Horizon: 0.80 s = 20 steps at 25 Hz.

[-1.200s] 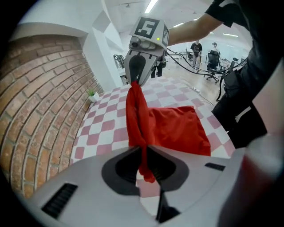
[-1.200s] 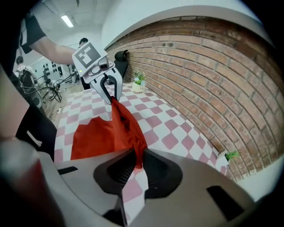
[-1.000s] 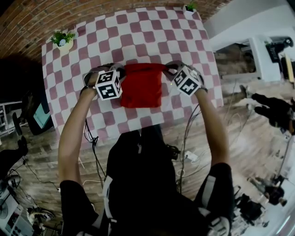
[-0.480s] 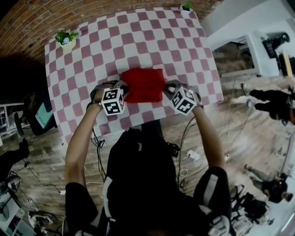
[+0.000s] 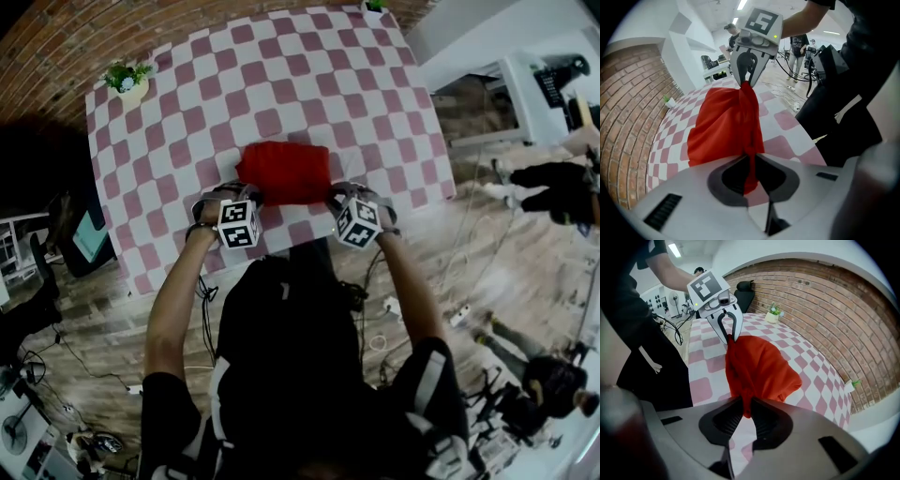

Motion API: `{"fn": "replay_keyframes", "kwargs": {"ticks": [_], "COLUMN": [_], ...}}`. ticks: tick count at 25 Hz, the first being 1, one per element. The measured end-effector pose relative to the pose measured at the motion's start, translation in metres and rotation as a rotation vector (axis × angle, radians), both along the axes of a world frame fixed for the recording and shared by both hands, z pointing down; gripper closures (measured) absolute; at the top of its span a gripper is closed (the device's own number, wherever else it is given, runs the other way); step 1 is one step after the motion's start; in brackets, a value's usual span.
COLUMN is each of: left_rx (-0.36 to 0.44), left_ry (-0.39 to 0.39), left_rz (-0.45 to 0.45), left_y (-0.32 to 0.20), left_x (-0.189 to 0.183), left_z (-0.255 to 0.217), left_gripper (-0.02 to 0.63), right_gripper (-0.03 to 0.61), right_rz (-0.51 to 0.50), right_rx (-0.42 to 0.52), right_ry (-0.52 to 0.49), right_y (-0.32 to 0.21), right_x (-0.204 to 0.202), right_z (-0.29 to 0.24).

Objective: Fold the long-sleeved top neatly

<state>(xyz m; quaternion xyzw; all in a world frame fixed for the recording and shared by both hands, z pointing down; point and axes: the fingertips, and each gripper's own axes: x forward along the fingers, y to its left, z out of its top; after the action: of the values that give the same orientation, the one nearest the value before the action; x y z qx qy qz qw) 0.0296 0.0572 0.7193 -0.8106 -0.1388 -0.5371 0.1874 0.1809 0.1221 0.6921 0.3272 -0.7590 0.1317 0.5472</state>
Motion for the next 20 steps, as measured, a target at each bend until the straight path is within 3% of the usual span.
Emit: {"fn": "replay_keyframes", "kwargs": {"ticks": [13, 17, 20], "left_rx": [-0.017, -0.079, -0.139], "left_ry": [-0.025, -0.007, 0.019], "left_rz": [-0.032, -0.092, -0.125], "left_y": [0.001, 0.006, 0.010], "left_x": [-0.001, -0.003, -0.008], "left_z": [0.033, 0.029, 0.016], "left_gripper": [0.568, 0.560, 0.513], "right_gripper": [0.522, 0.513, 0.493], "right_rz": [0.082, 0.111, 0.117], "right_rx": [-0.022, -0.027, -0.028], "right_ry": [-0.008, -0.026, -0.073], "right_y": [0.003, 0.004, 0.008], "right_x": [-0.005, -0.005, -0.008], "right_z": [0.056, 0.049, 0.033]}}
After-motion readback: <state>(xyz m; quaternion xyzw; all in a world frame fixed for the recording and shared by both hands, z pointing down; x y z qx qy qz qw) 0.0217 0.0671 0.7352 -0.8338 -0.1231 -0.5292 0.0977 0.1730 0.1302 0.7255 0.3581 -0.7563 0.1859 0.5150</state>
